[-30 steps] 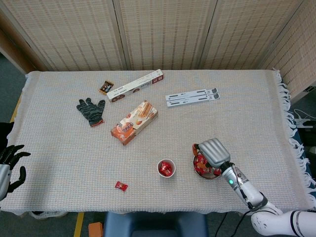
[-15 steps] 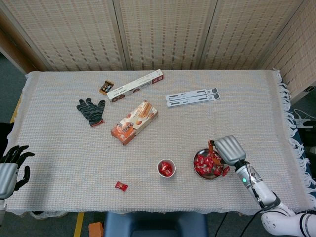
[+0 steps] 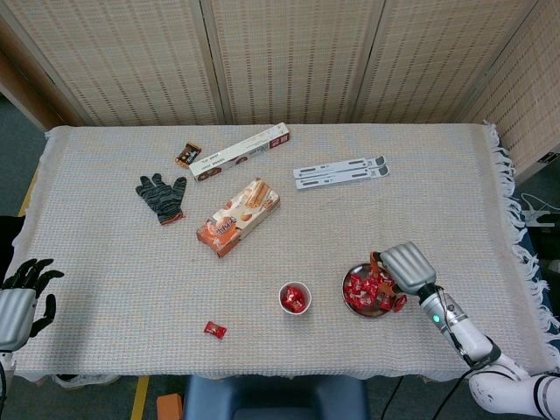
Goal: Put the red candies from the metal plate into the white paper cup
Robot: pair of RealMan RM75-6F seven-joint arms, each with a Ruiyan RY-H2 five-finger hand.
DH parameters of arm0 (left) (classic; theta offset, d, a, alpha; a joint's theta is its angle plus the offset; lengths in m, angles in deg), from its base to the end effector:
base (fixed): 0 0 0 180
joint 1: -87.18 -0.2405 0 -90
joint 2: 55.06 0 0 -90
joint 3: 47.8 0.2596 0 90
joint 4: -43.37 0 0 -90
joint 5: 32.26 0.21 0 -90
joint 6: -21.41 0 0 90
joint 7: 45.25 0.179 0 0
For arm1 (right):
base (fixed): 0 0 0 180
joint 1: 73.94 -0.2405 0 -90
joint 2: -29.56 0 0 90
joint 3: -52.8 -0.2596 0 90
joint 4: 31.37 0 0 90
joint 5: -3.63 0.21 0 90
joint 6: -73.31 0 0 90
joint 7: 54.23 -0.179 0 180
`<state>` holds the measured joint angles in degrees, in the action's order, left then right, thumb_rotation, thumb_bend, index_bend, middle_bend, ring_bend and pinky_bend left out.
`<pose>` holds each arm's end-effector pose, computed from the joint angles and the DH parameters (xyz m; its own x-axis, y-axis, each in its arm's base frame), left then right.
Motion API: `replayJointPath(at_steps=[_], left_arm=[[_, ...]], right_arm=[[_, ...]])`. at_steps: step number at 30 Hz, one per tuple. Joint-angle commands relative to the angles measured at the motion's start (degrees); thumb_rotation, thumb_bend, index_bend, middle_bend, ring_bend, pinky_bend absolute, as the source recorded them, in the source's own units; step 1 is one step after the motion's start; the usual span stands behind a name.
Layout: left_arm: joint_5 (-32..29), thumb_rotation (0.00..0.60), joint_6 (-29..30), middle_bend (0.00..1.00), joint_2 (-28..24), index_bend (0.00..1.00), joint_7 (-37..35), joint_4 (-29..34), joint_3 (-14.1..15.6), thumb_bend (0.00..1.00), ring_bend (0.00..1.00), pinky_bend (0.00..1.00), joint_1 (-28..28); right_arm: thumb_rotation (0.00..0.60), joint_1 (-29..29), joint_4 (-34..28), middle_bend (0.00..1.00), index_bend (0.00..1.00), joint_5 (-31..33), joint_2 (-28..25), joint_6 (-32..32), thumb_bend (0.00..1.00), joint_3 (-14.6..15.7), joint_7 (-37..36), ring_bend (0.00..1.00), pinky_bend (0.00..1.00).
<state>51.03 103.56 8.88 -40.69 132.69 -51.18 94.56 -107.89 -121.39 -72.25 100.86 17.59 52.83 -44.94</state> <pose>-0.3252 0.2333 0.1642 0.5105 0.0207 0.8596 0.8598 0.0004 -0.5106 -0.2349 -0.3309 0.0408 0.5563 -0.3233 0.7655 -0.8192 -0.3677 0.4401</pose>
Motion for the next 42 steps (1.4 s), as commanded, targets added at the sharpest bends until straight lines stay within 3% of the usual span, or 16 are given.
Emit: replayJointPath(at_steps=[1, 15, 42], left_arm=[[0.29, 0.600, 0.35, 0.13, -0.19, 0.29, -0.37, 0.18, 0.02, 0.62, 0.09, 0.30, -0.07], [1.63, 0.600, 1.56, 0.13, -1.33, 0.29, -3.42, 0.86, 0.27, 0.62, 0.09, 0.30, -0.50], [2.16, 0.600, 1.66, 0.13, -1.79, 0.29, -4.85, 1.05, 0.49, 0.62, 0.09, 0.30, -0.51]], right_arm=[[0.600, 0.35, -0.53, 0.87, 0.52, -0.03, -0.08, 0.08, 0.11, 0.21, 0.91, 0.77, 0.97], [0.600, 2.00, -3.91, 0.87, 0.38, 2.66, -0.76, 0.65, 0.10, 1.03, 6.78, 0.77, 0.97], [0.600, 4.29, -4.60, 0.87, 0.44, 6.84, -0.69, 1.23, 0.10, 1.90, 11.96, 0.76, 0.97]])
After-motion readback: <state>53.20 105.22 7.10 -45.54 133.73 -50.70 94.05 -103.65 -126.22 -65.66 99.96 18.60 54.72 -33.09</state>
